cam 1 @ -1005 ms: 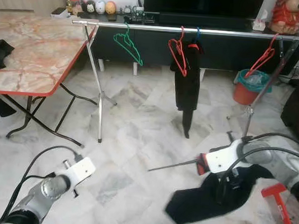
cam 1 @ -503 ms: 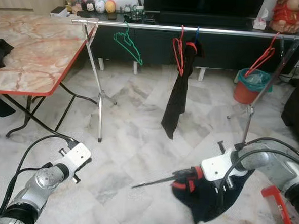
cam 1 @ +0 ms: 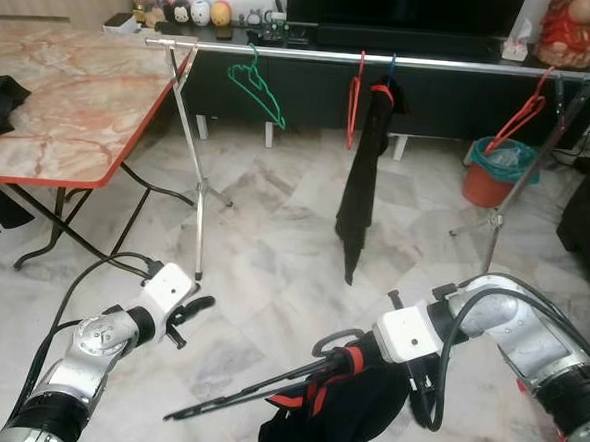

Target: Hang hanger

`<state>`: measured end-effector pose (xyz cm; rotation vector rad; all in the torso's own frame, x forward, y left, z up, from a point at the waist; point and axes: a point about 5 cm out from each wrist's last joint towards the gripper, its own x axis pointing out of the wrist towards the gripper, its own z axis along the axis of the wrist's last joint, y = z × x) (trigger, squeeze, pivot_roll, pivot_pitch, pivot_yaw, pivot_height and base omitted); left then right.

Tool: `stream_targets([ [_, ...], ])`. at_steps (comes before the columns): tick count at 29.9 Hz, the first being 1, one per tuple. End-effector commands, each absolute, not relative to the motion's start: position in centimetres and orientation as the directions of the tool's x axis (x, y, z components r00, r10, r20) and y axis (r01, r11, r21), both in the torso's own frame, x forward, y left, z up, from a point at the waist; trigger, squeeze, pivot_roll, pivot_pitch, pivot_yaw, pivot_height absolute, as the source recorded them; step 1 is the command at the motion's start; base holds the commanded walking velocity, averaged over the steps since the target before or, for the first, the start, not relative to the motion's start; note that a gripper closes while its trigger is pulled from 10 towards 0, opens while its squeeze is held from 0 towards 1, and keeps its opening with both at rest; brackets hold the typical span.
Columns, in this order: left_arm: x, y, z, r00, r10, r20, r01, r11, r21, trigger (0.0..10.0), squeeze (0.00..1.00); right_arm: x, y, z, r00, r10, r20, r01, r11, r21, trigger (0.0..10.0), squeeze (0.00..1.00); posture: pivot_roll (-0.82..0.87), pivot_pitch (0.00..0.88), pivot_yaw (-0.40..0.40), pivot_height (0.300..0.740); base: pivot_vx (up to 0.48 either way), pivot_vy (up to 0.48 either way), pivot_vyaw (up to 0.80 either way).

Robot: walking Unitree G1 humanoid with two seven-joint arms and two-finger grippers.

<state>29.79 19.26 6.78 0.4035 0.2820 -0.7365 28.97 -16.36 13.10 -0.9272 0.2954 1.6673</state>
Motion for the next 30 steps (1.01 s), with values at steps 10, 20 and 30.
stream_targets([
  [10,29.9,18.4,6.2,0.713,-0.563,-0.418,0.688,0.678,0.26,10.0,0.0,31.9,-14.2,16.5,0.157,0.834,-0.529,-0.868,-0.14,-0.477,10.0,0.0,0.07,0.0,0.01,0.74,0.0,0.0,0.0],
  [20,30.1,22.6,4.9,0.891,-0.204,-0.405,0.34,0.892,0.298,10.0,0.0,33.0,-14.4,17.2,0.263,0.844,-0.468,-0.851,-0.026,-0.525,10.0,0.0,0.07,0.0,0.011,0.74,0.0,0.0,0.0],
  [30,28.8,25.3,3.4,0.91,0.022,-0.414,0.123,0.939,0.321,10.0,0.0,33.0,-14.9,16.9,0.266,0.832,-0.487,-0.86,-0.024,-0.51,10.0,0.0,0.08,0.0,0.017,0.74,0.0,0.0,0.0],
])
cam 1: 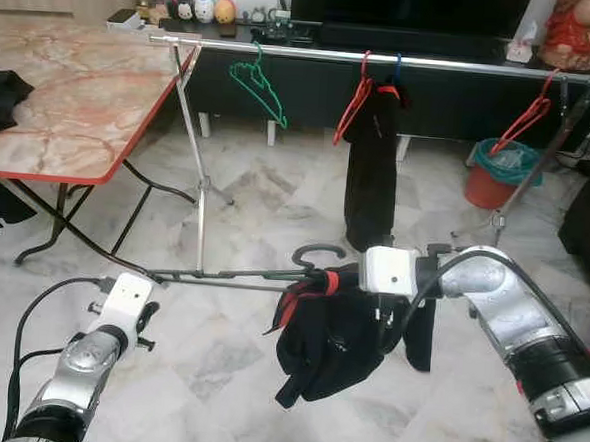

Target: Hang hanger

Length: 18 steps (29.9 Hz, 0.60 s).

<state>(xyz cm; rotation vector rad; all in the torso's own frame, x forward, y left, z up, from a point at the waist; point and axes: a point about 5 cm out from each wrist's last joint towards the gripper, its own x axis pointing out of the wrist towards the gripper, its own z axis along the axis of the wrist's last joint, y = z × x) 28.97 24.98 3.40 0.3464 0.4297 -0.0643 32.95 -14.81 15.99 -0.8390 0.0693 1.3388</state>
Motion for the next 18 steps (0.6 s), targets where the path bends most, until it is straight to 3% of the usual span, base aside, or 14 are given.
stream_targets([
  [1,28.9,25.4,3.6,0.913,0.021,-0.407,0.123,0.938,0.324,10.0,0.0,32.9,-15.0,16.7,0.253,0.827,-0.501,-0.867,-0.036,-0.498,10.0,0.0,0.08,0.0,0.017,0.74,0.0,0.0,0.0],
  [8,29.6,25.6,5.0,0.953,0.028,-0.301,0.047,0.97,0.238,10.0,0.0,32.9,-15.7,15.7,0.273,0.777,-0.567,-0.87,-0.053,-0.491,10.0,0.0,0.07,0.0,0.023,0.74,0.0,0.0,0.0],
  [15,30.1,26.0,6.7,0.982,0.101,-0.162,-0.087,0.992,0.09,10.0,0.0,33.9,-16.7,14.7,0.388,0.678,-0.625,-0.847,-0.005,-0.531,10.0,0.0,0.08,0.0,0.023,0.74,0.0,0.0,0.0],
  [18,30.1,25.7,6.6,0.982,0.08,-0.171,-0.069,0.995,0.073,10.0,0.0,34.4,-16.7,14.7,0.428,0.664,-0.614,-0.838,0.035,-0.545,10.0,0.0,0.08,0.0,0.023,0.74,0.0,0.0,0.0],
])
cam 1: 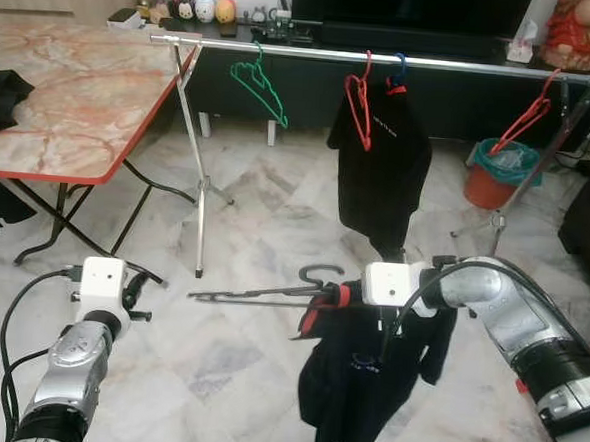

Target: Hang hanger

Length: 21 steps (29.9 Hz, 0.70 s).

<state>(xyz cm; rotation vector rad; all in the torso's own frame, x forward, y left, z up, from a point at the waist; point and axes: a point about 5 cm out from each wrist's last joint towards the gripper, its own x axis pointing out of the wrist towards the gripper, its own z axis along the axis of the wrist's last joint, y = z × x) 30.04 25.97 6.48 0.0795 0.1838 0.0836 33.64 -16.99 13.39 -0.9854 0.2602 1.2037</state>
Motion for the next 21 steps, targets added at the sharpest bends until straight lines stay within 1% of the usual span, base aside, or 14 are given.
stream_targets([
  [1,30.0,25.0,6.0,0.977,0.031,-0.211,-0.012,0.996,0.088,10.0,0.0,34.7,-16.6,14.9,0.459,0.661,-0.594,-0.822,0.063,-0.565,10.0,0.0,0.08,0.0,0.025,0.74,0.0,0.0,0.0],
  [3,29.9,23.9,5.4,0.966,-0.061,-0.252,0.082,0.994,0.075,10.0,0.0,35.2,-16.3,15.3,0.517,0.666,-0.538,-0.79,0.129,-0.599,10.0,0.0,0.08,0.0,0.025,0.74,0.0,0.0,0.0],
  [4,29.8,23.3,5.0,0.953,-0.115,-0.279,0.138,0.989,0.061,10.0,0.0,35.7,-16.1,15.8,0.559,0.674,-0.483,-0.763,0.192,-0.617,10.0,0.0,0.08,0.0,0.026,0.74,0.0,0.0,0.0],
  [5,29.8,23.3,5.0,0.953,-0.115,-0.279,0.138,0.989,0.061,10.0,0.0,35.7,-16.1,15.8,0.559,0.674,-0.483,-0.763,0.192,-0.617,10.0,0.0,0.08,0.0,0.026,0.74,0.0,0.0,0.0],
  [6,29.6,22.6,4.5,0.93,-0.175,-0.322,0.202,0.978,0.054,10.0,0.0,36.1,-15.7,16.4,0.594,0.683,-0.424,-0.739,0.256,-0.623,10.0,0.0,0.08,0.0,0.026,0.74,0.0,0.0,0.0],
  [7,29.5,22.3,4.3,0.919,-0.199,-0.339,0.23,0.972,0.052,10.0,0.0,36.2,-15.5,16.6,0.606,0.686,-0.403,-0.73,0.278,-0.624,10.0,0.0,0.08,0.0,0.027,0.74,0.0,0.0,0.0],
  [9,29.5,21.3,4.3,0.892,-0.27,-0.362,0.303,0.952,0.036,10.0,0.0,36.2,-14.7,17.2,0.6,0.725,-0.339,-0.724,0.312,-0.615,10.0,0.0,0.08,0.0,0.027,0.74,0.0,0.0,0.0],
  [11,29.6,21.0,4.4,0.888,-0.284,-0.361,0.318,0.947,0.037,10.0,0.0,36.2,-14.5,17.4,0.597,0.736,-0.321,-0.725,0.323,-0.608,10.0,0.0,0.08,0.0,0.027,0.74,0.0,0.0,0.0],
  [13,29.9,20.4,4.9,0.882,-0.321,-0.344,0.345,0.939,0.008,10.0,0.0,36.2,-14.1,17.8,0.589,0.756,-0.285,-0.729,0.344,-0.592,10.0,0.0,0.08,0.0,0.027,0.74,0.0,0.0,0.0],
  [18,30.1,19.5,5.2,0.862,-0.382,-0.334,0.398,0.917,-0.021,10.0,0.0,36.0,-13.7,18.1,0.559,0.785,-0.267,-0.747,0.336,-0.574,10.0,0.0,0.07,0.0,0.021,0.74,0.0,0.0,0.0],
  [21,30.0,18.9,5.3,0.837,-0.434,-0.332,0.448,0.893,-0.038,10.0,0.0,35.4,-13.3,18.2,0.486,0.83,-0.273,-0.795,0.29,-0.532,10.0,0.0,0.07,0.0,0.018,0.74,0.0,0.0,0.0],
])
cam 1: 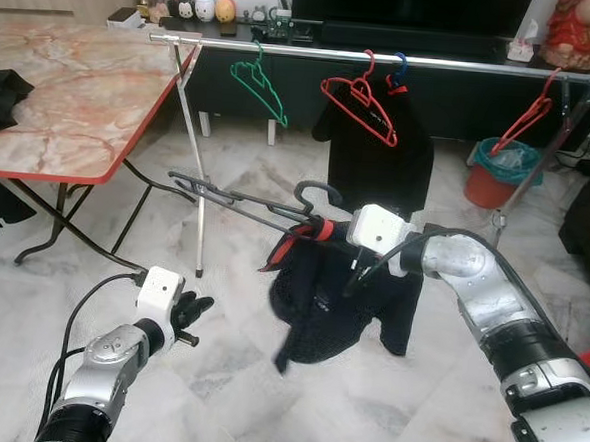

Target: Hang hanger

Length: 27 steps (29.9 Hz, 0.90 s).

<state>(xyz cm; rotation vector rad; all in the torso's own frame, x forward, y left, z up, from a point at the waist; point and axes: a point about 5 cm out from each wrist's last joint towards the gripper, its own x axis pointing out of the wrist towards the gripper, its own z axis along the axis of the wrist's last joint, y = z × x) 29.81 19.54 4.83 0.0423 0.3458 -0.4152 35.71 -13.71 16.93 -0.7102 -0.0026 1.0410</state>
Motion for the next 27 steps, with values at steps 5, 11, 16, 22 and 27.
stream_targets([
  [5,29.4,17.6,5.3,0.76,-0.552,-0.343,0.566,0.822,-0.068,10.0,0.0,35.3,-13.2,18.1,0.473,0.837,-0.276,-0.804,0.282,-0.524,10.0,0.0,0.07,0.0,0.014,0.74,0.0,0.0,0.0],
  [11,29.4,16.1,5.9,0.717,-0.613,-0.332,0.627,0.775,-0.079,10.0,0.0,35.2,-12.1,18.7,0.44,0.867,-0.233,-0.816,0.278,-0.507,10.0,0.0,0.07,0.0,0.008,0.74,0.0,0.0,0.0],
  [16,29.6,15.0,6.1,0.694,-0.644,-0.321,0.658,0.749,-0.081,10.0,0.0,35.0,-10.9,19.3,0.408,0.889,-0.209,-0.826,0.261,-0.5,10.0,0.0,0.08,0.0,0.008,0.74,0.0,0.0,0.0],
  [22,29.6,14.6,6.2,0.694,-0.642,-0.325,0.66,0.748,-0.07,10.0,0.0,34.6,-9.8,20.8,0.37,0.919,-0.136,-0.829,0.261,-0.494,10.0,0.0,0.07,0.0,0.006,0.74,0.0,0.0,0.0],
  [27,30.6,14.7,6.6,0.766,-0.571,-0.296,0.59,0.807,-0.029,10.0,0.0,34.0,-9.5,21.4,0.325,0.937,-0.132,-0.839,0.221,-0.497,10.0,0.0,0.07,0.0,0.005,0.74,0.0,0.0,0.0],
])
